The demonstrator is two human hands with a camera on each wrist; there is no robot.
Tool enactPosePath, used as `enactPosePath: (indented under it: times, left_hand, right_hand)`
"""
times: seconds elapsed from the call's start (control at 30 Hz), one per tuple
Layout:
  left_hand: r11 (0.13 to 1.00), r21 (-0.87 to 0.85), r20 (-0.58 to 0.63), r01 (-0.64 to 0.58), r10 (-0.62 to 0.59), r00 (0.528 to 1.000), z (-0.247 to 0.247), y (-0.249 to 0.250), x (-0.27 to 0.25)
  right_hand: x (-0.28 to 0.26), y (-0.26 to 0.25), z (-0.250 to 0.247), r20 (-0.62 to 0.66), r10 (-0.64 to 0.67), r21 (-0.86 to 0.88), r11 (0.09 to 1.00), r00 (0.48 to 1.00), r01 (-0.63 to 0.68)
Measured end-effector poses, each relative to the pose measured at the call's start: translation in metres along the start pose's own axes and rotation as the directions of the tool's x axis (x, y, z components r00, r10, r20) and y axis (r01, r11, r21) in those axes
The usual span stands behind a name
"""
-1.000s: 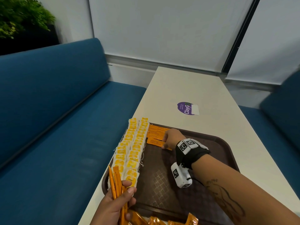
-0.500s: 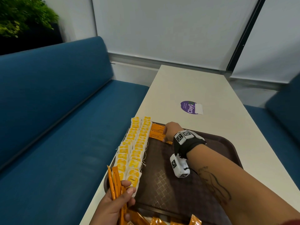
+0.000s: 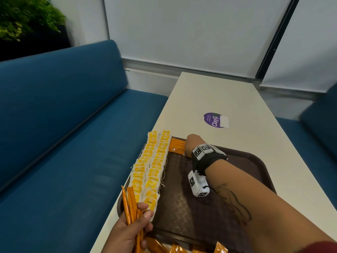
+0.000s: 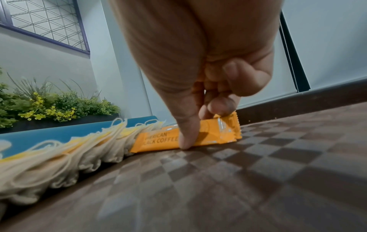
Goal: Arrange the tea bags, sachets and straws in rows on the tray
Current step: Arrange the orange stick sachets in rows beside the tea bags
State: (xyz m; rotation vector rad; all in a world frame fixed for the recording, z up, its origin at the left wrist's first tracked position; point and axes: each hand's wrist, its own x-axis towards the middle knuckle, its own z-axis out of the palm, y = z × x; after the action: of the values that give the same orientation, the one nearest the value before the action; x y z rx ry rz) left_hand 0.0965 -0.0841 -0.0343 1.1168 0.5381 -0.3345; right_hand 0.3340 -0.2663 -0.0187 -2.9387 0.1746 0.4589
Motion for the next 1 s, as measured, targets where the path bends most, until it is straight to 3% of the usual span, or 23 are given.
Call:
enactPosePath:
  times: [0.2,0.37,0.7,1.0]
  left_hand:
    - [1.0,0.017,-0.001,0.004,-0.004,1.0,-0.002,0.001,0.001]
    - [1.0,0.021,-0.001,-0.001,0.001,1.0,0.0,0.001,0.001]
    - [1.0,0.021,0.008,-0.005,0.005,1.0,0.004,0.001,0.003]
    - [1.0,-0.002,0.029,-0.008,0.008,1.0,0.005,0.002,-0.002]
  right_hand:
    - [-0.002,0.012,0.004,-0.067,0.102,0.132,0.987,0.993,-0.092]
    - [-0.002,0.015,0.005,-0.042,0.164,0.204,0.967,0.986,-0.152]
    - [-0.008,0.015,0.007,-0.056,0.148,0.337,0.934,0.987,-0.12]
    - [-0.013,0.015,0.007,-0.059,0.165,0.34,0.931,0.985,-0.135]
